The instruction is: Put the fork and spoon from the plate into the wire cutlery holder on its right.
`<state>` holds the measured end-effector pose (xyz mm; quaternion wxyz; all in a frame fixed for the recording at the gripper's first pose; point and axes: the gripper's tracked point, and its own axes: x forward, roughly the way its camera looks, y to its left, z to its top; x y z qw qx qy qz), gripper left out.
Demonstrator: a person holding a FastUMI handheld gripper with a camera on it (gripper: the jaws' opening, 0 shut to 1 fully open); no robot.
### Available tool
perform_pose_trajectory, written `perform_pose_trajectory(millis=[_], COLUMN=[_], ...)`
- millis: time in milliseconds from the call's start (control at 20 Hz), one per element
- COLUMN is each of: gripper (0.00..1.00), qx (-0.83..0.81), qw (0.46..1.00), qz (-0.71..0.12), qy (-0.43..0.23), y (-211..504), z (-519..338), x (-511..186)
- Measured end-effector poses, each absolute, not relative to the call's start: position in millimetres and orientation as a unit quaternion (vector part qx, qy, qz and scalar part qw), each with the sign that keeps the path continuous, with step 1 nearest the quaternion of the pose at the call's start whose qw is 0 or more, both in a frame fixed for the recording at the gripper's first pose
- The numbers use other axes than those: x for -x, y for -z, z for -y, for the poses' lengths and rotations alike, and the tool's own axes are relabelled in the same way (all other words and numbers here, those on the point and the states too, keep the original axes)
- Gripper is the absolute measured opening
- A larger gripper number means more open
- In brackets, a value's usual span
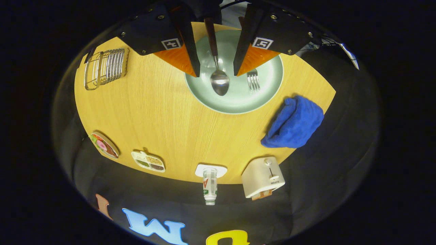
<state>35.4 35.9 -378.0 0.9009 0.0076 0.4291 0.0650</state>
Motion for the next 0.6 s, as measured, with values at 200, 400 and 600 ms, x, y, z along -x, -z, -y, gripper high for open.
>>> perform_pose_trajectory(millis=[200,400,600], gripper=[0.61,0.61,0.27], qx=[0.026,0.036,0.038], qw=[0.878,0.863,0.854], qz=[-0.470,-0.496,-0.512], qy=[-0.082,-0.087,-0.089], y=[409,427,428], z=[-41,-42,-39], x=[-28,-23,-16])
